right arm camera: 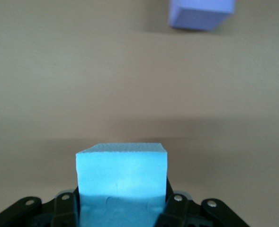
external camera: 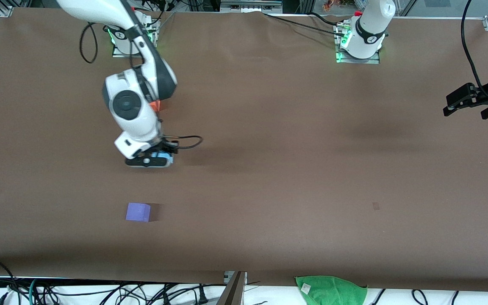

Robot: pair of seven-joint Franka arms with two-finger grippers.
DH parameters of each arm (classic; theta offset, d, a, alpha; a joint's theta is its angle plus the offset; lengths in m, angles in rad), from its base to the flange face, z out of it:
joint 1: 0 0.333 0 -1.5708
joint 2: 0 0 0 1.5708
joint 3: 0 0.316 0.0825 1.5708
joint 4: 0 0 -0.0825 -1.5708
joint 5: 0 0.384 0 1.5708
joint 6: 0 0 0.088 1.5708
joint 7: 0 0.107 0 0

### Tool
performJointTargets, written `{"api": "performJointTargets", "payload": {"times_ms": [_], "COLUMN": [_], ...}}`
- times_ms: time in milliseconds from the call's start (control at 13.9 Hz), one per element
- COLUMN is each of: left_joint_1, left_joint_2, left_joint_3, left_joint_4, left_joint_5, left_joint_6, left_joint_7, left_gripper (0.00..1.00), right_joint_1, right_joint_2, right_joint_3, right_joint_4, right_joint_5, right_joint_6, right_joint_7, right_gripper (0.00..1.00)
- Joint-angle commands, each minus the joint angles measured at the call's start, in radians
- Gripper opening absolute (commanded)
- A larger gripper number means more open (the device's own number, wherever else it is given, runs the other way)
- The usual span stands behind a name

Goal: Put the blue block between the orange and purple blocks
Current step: 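Carry the blue block with the right gripper toward the orange block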

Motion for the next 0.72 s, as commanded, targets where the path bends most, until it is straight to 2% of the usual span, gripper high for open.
{"api": "performJointTargets", "payload": {"times_ms": [0,287,645], "left_joint_1": [0.002,-0.001,0.000], "left_joint_2": [0.017,0.019,0.019], "left_joint_3": [0.001,0.001,0.001], "left_joint_4": [0.034,0.034,0.034], "left_joint_5": [0.002,0.004,0.004], "left_joint_6": [-0.021,-0.021,-0.021], "left_joint_7": [-0.003,-0.003,-0.003], "left_gripper": [1.00,1.00,1.00], "right_joint_1": [-0.052,-0.056,-0.056], "right_joint_2": [-0.095,-0.116,-0.089], "right_joint_3": [-0.001,-0.047,-0.055], "right_joint_4": [-0.170,-0.316,-0.380], "right_joint_5": [0.029,0.029,0.038], "right_joint_6": [0.092,0.256,0.403], "right_joint_7": [-0.091,-0.150,-0.147], "right_gripper": [0.53,0.53,0.53]}}
